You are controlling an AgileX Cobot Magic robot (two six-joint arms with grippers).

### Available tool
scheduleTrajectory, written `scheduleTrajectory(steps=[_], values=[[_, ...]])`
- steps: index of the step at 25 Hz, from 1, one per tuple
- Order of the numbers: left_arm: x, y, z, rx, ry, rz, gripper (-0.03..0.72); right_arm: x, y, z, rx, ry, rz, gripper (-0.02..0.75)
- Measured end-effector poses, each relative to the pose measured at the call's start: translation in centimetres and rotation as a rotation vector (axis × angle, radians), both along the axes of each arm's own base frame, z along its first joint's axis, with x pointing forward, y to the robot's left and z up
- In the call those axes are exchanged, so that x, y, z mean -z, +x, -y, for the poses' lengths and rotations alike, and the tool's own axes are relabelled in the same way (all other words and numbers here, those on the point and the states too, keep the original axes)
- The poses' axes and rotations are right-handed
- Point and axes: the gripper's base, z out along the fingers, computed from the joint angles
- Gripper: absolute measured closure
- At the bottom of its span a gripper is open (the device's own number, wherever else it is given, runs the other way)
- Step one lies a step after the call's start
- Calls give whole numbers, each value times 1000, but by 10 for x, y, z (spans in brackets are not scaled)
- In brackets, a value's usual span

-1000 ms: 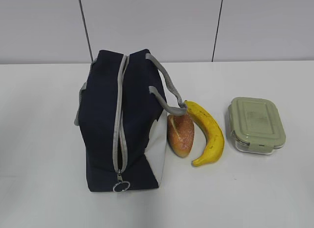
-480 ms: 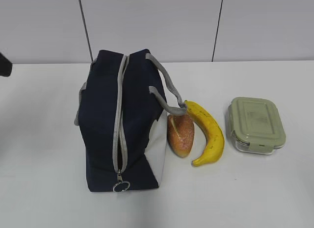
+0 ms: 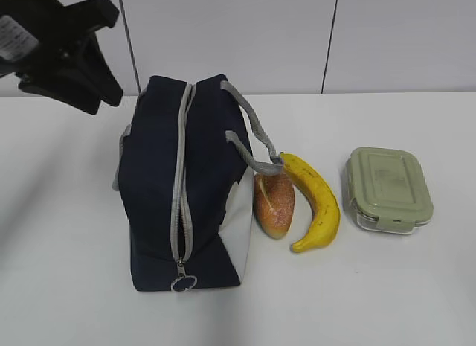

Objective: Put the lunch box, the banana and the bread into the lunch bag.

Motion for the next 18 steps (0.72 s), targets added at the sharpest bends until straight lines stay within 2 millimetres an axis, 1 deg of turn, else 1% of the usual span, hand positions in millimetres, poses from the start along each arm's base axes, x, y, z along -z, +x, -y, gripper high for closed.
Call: scheduleTrajectory(steps=[3, 6, 12, 14, 18], values=[[8, 14, 9, 16, 6, -16, 442, 0, 0, 0, 0, 0, 0, 287], [13, 24, 14, 21, 9, -24, 442, 0, 0, 0, 0, 0, 0, 287], [22, 32, 19, 16, -18, -54, 436, 0, 0, 0, 0, 0, 0, 287], [25, 34, 19, 16, -19, -63, 416, 0, 0, 0, 0, 0, 0, 287], [26, 36, 20, 14, -21, -55, 321, 0, 0, 0, 0, 0, 0, 287]])
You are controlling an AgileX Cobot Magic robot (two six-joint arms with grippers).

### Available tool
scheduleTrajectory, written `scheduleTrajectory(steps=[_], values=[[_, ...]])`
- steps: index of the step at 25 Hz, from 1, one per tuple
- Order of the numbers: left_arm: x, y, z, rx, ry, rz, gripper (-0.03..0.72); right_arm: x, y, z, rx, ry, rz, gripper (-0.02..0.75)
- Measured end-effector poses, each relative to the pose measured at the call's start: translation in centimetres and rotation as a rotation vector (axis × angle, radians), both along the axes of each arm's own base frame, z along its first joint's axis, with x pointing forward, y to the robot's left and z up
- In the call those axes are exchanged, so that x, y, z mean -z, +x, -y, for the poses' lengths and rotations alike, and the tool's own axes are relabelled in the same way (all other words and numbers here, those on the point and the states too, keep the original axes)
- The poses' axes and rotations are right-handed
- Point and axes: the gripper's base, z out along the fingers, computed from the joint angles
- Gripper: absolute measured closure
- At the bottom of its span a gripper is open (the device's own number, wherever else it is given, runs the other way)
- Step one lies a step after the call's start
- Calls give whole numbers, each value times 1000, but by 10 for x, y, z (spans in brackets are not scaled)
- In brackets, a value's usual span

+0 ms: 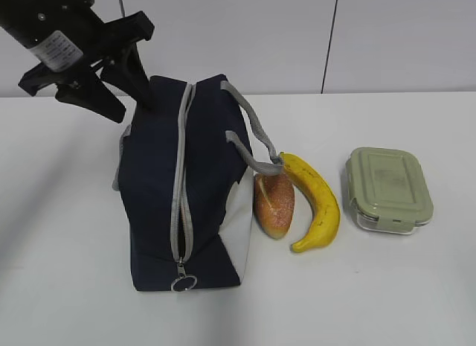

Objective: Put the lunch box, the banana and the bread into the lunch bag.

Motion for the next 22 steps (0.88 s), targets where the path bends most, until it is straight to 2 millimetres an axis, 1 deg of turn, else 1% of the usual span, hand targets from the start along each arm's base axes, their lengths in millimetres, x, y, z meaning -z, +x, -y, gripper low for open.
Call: scheduleTrajectory(steps=[2, 4, 11, 13, 14, 16, 20, 22], values=[[0, 1, 0, -5, -5, 7, 287, 0, 0, 0, 0, 0, 0, 287], [1, 2, 1, -8, -7, 8, 274, 0, 0, 0, 0, 0, 0, 287], [20, 12, 5, -16, -16, -39, 270, 0, 0, 0, 0, 0, 0, 287], [23, 14, 6, -18, -21, -48, 282, 0, 0, 0, 0, 0, 0, 287], [24, 15, 6, -19, -22, -48, 311, 0, 0, 0, 0, 0, 0, 287], [24, 15, 7, -17, -22, -43, 405, 0, 0, 0, 0, 0, 0, 287], [24, 15, 7, -6, -19, -34, 644, 0, 0, 0, 0, 0, 0, 287], [24, 15, 7, -3, -19, -32, 684, 0, 0, 0, 0, 0, 0, 287]])
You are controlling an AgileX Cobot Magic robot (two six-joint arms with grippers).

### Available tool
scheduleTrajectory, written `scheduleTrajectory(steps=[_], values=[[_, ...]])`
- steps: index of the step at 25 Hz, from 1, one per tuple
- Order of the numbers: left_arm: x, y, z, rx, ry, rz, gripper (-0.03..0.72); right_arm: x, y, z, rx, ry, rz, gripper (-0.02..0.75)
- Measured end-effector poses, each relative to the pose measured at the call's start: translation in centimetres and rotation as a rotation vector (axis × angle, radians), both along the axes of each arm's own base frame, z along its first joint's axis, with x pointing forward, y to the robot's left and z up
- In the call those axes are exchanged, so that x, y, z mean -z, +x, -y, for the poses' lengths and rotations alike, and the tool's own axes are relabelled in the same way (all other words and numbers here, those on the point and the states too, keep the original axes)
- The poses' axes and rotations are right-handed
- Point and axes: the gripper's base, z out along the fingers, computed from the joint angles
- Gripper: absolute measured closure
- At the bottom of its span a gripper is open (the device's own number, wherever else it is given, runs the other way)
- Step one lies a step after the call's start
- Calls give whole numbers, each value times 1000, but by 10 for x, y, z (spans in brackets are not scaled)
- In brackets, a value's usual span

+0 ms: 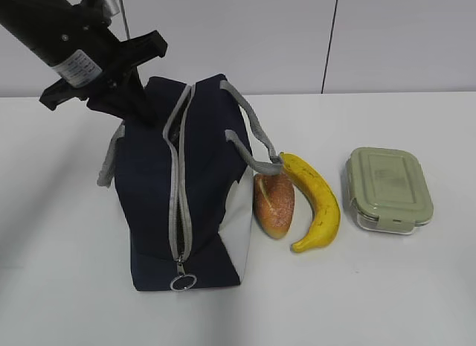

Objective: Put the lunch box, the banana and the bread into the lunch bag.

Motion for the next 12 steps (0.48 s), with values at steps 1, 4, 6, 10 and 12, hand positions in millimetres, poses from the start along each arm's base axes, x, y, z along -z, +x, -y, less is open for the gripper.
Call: scheduleTrajectory(steps=[1, 4, 6, 10, 12], values=[[0, 0, 0, 0, 0, 0, 688, 0, 0, 0, 0, 0, 0, 287], [0, 0, 0, 0, 0, 0, 689, 0, 0, 0, 0, 0, 0, 287], [0, 0, 0, 0, 0, 0, 690, 0, 0, 0, 0, 0, 0, 287], [0, 0, 0, 0, -1, 1, 690, 0, 0, 0, 0, 0, 0, 287], [0, 0, 0, -1, -4, 0, 690, 0, 0, 0, 0, 0, 0, 287]])
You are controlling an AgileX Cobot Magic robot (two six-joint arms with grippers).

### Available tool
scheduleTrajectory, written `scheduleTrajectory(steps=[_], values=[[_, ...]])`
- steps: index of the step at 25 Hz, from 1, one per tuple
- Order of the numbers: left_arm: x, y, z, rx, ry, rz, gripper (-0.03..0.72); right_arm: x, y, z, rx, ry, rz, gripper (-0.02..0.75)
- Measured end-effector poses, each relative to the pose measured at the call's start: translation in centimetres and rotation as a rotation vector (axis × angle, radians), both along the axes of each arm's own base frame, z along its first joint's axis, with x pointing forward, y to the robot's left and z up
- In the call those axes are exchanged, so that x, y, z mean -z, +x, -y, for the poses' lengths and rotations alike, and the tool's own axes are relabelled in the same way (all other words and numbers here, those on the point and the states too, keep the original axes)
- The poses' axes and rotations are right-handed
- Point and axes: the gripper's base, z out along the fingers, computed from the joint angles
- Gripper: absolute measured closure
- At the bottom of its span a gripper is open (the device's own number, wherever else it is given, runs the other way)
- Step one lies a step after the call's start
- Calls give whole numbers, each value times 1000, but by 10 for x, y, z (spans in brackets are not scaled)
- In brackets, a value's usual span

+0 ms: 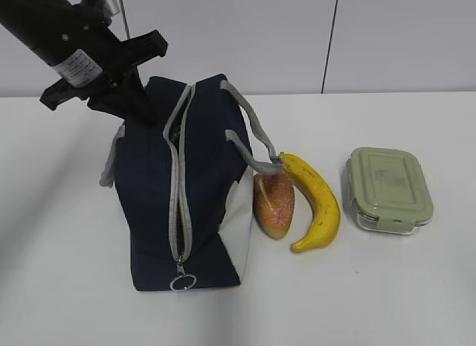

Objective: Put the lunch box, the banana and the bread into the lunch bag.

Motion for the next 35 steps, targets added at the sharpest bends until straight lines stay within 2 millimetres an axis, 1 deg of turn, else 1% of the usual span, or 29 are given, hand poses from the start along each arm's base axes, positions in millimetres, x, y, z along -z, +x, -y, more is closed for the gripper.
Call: scheduleTrajectory(steps=[16, 18, 21, 24, 26, 28, 31, 35], values=[[0, 1, 0, -4, -5, 5, 690, 0, 0, -2, -14, 20, -1, 287], [0, 0, 0, -2, -5, 2, 690, 0, 6, -2, -15, 20, -41, 287], [0, 0, 0, -1, -4, -1, 690, 0, 26, -3, -13, 17, -172, 287], [0, 0, 0, -1, -4, -1, 690, 4, 49, -4, -12, 12, -323, 287], [0, 0, 0, -1, -4, -1, 690, 6, 63, -5, -11, 11, -389, 287], [0, 0, 0, -1, -4, -1, 690, 6, 76, -5, -12, 11, -415, 287], [0, 0, 0, -1, -4, 0, 690, 6, 99, -6, -15, 16, -403, 287], [0, 0, 0, -1, -4, 0, 690, 14, 126, -8, -15, 23, -431, 287]])
